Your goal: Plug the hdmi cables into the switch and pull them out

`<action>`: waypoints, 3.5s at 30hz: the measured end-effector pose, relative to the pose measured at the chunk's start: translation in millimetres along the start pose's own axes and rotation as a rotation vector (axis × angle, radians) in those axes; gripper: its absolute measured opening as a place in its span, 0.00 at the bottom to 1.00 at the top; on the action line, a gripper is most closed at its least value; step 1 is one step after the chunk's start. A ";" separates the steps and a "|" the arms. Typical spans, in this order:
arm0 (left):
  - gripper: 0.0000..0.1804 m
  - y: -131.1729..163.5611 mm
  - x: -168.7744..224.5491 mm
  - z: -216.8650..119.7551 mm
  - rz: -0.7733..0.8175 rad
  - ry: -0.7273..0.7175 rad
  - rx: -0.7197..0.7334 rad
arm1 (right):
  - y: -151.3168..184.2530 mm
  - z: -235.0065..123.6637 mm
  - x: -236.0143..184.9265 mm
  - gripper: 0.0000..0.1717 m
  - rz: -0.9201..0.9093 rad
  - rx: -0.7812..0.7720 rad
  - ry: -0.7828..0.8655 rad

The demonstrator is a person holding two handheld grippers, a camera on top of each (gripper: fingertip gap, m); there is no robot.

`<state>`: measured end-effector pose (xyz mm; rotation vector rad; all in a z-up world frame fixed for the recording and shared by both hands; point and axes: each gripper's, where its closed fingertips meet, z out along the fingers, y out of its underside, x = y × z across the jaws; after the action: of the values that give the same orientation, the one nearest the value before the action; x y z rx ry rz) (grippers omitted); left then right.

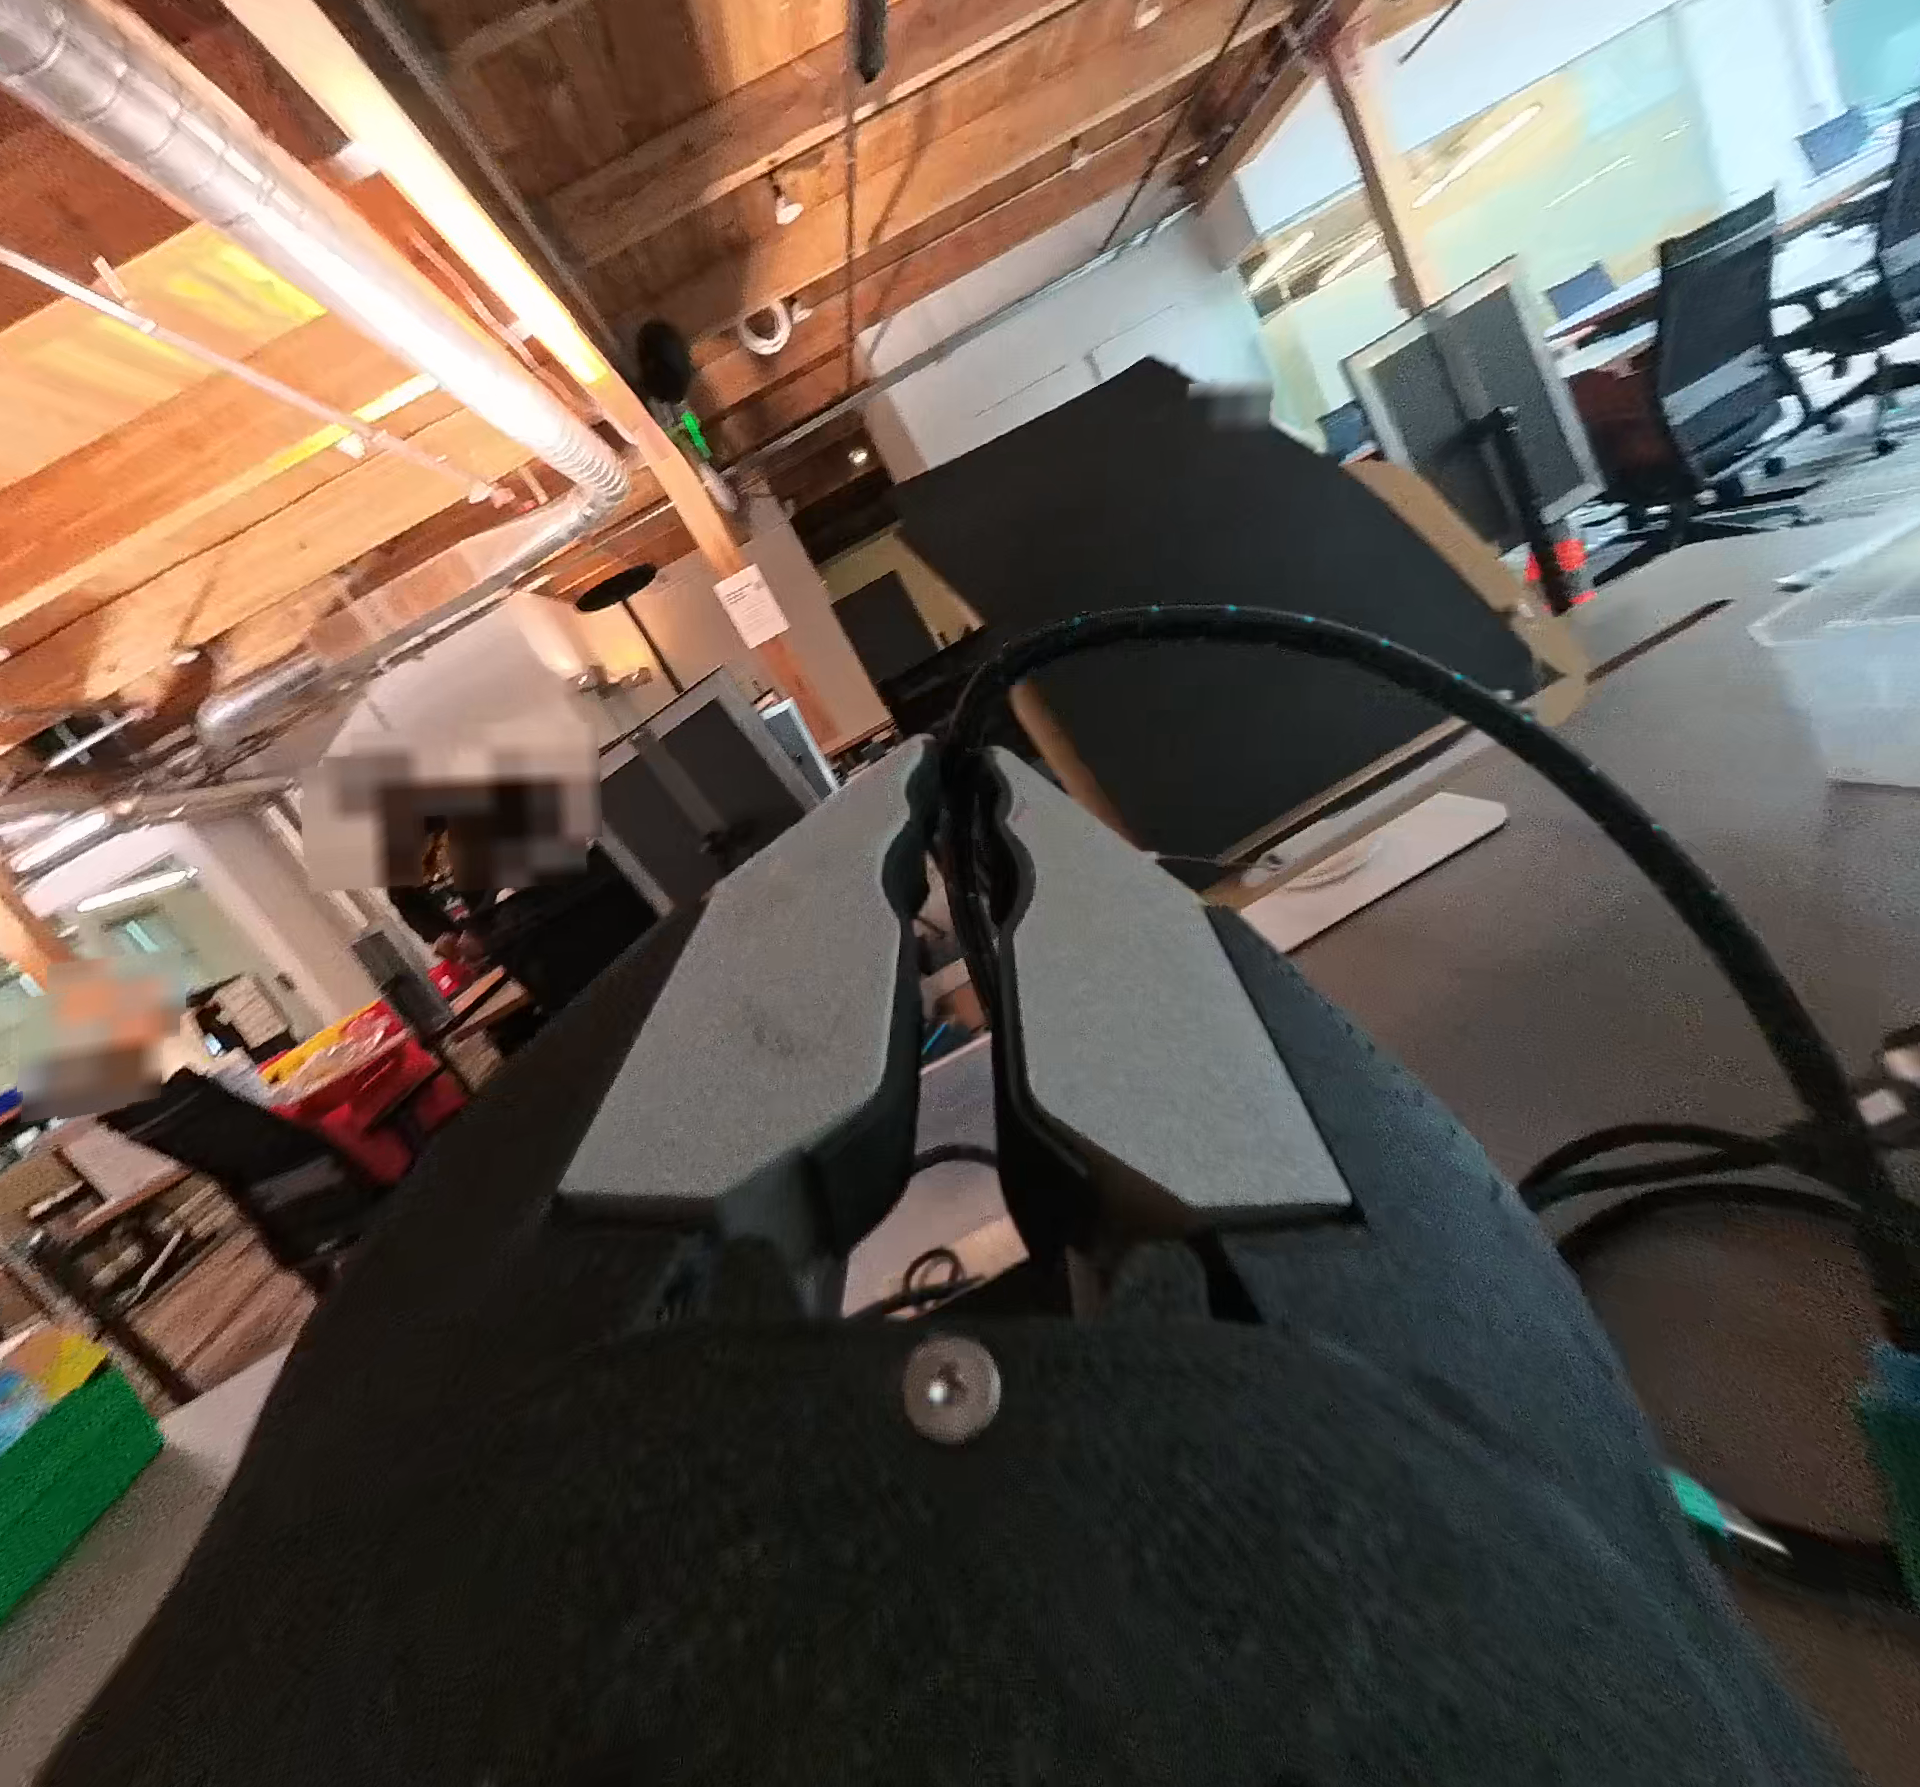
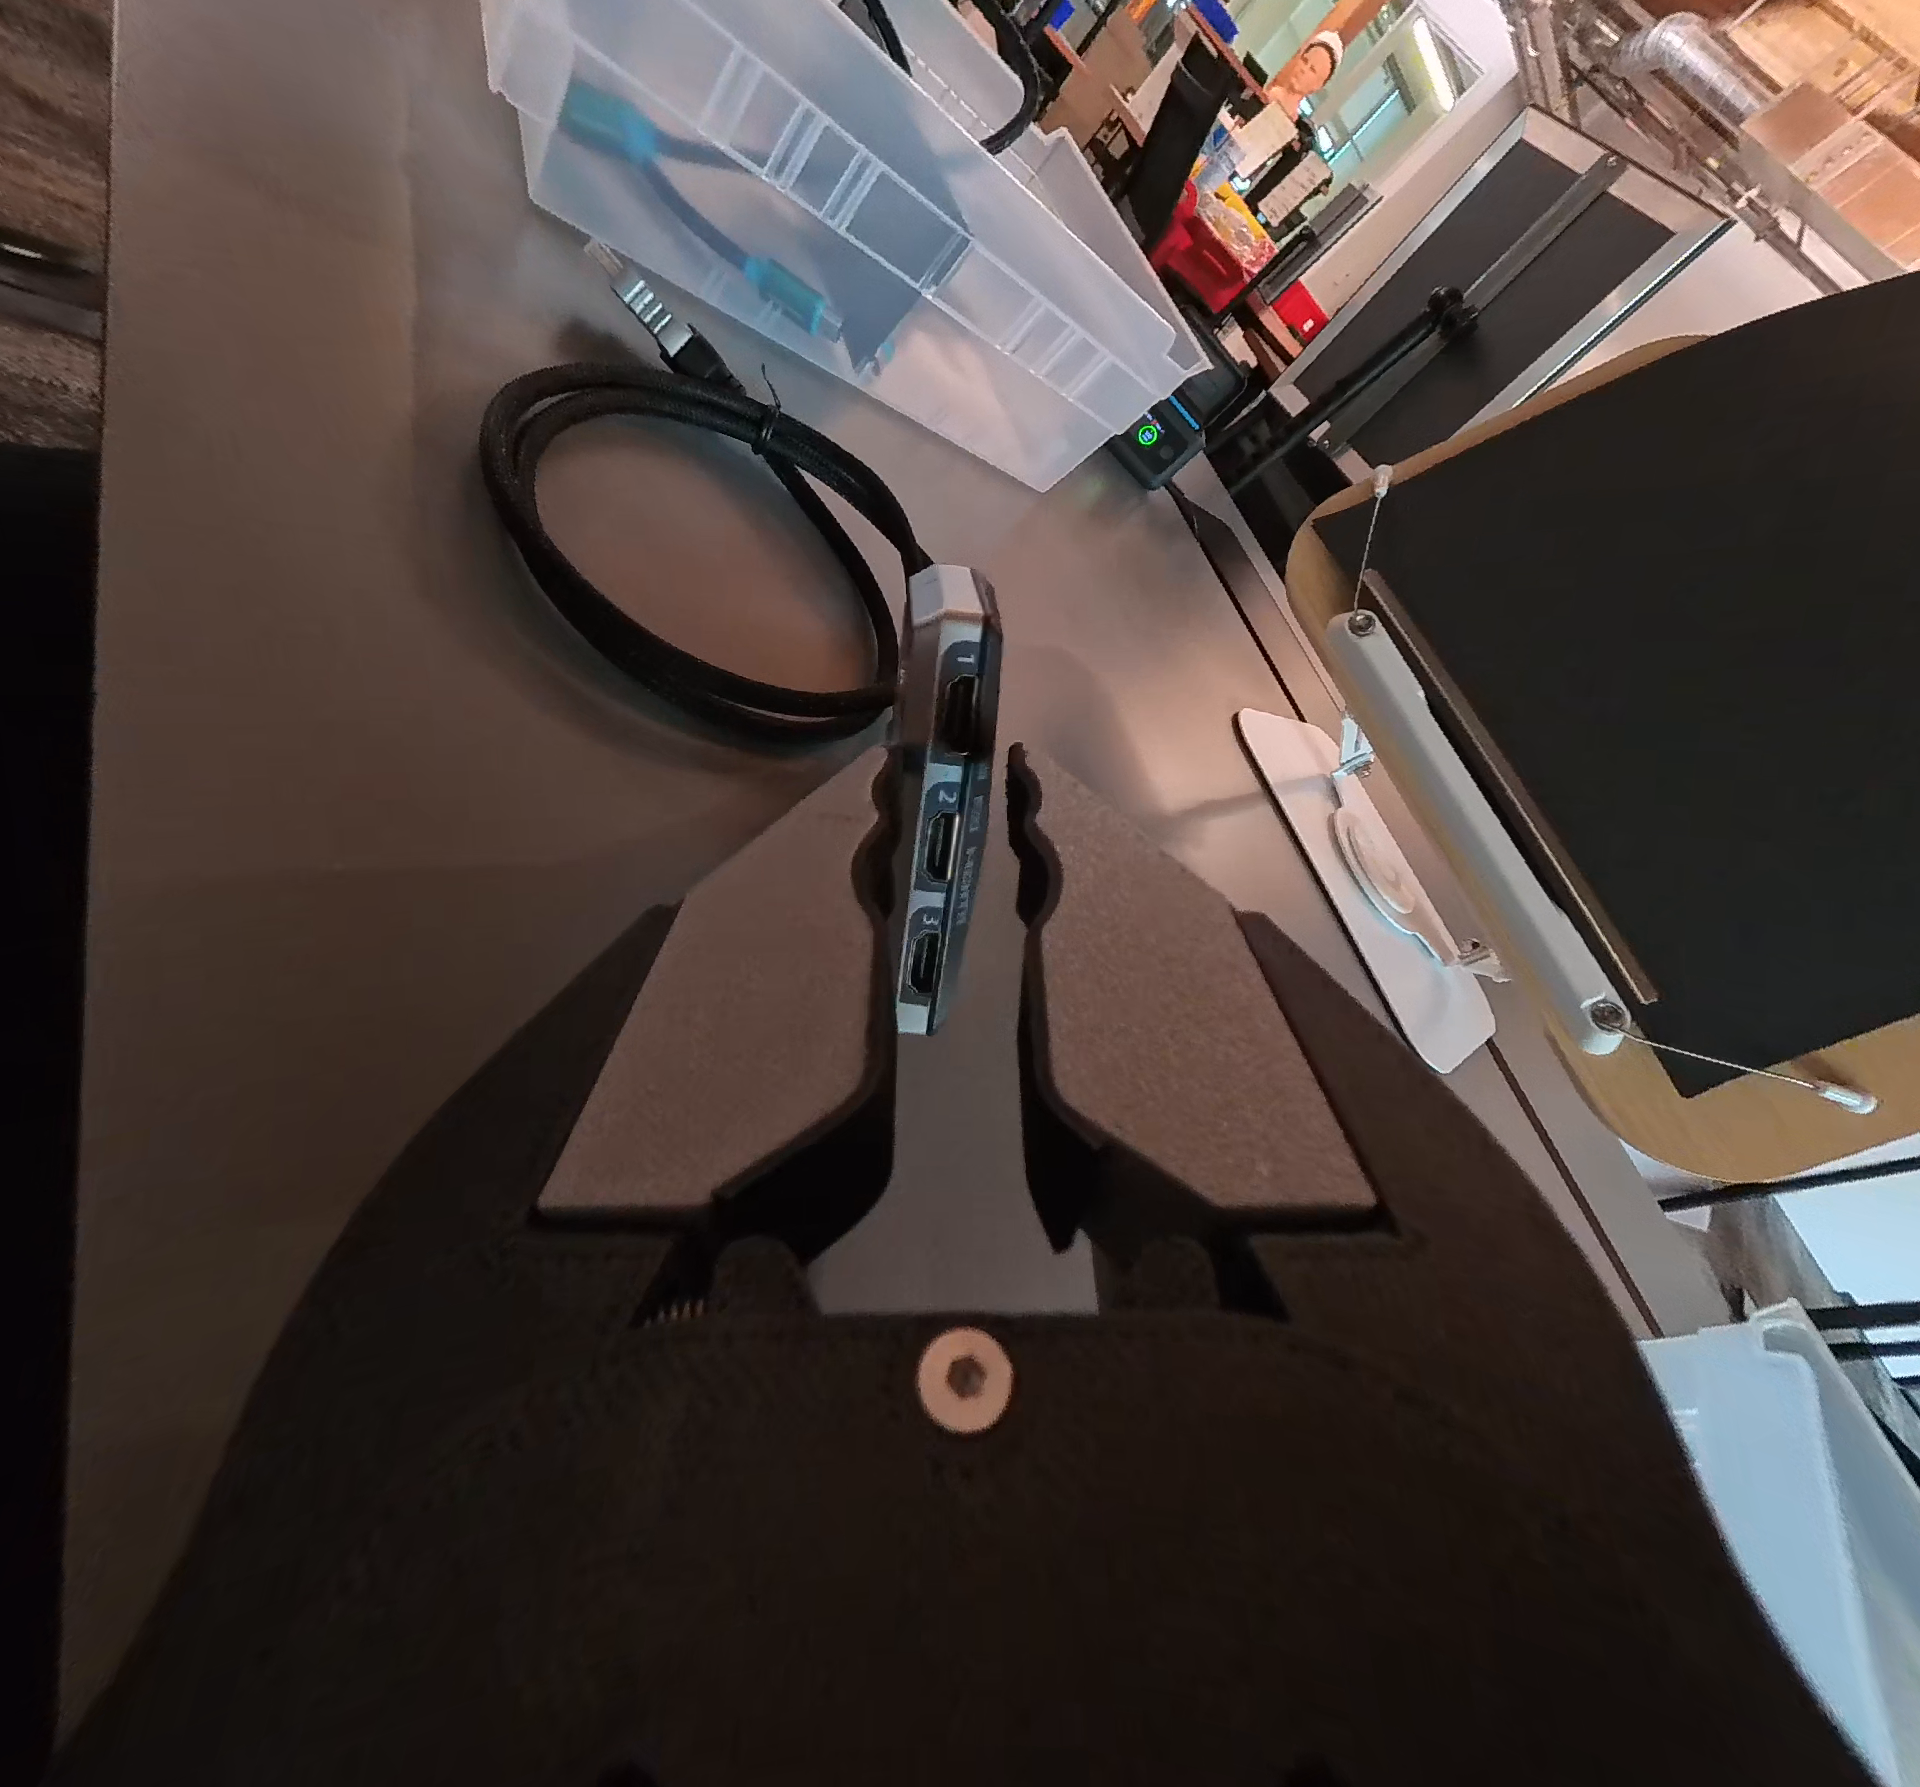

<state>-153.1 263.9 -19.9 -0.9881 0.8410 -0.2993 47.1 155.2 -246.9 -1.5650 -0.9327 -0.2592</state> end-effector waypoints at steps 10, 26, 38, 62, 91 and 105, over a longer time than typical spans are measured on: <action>0.03 -19.8 63.9 3.5 0.172 0.141 0.038 | -3.7 -3.9 4.1 0.09 0.073 0.040 -0.020; 0.03 -17.4 60.4 4.6 0.131 0.142 0.024 | -11.7 -8.2 -45.6 0.03 0.086 0.091 -0.338; 0.02 -11.6 91.3 12.6 0.242 0.200 -0.011 | -71.8 -31.6 -30.2 0.30 0.379 0.256 -0.444; 0.02 -32.1 175.4 -0.3 0.199 0.450 0.066 | -134.0 -72.0 7.3 0.02 0.616 0.339 -0.448; 0.13 59.2 233.2 -6.4 0.167 0.765 -0.308 | 37.7 -30.3 40.6 0.21 0.259 -0.460 0.026; 0.13 58.1 226.4 -9.3 0.146 0.767 -0.310 | 16.1 4.6 -15.3 0.28 0.200 -0.289 -0.163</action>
<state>-19.4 159.3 -180.7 -1.0998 1.6887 -0.4406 46.6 154.1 -269.5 -1.9559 -0.8833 -0.1294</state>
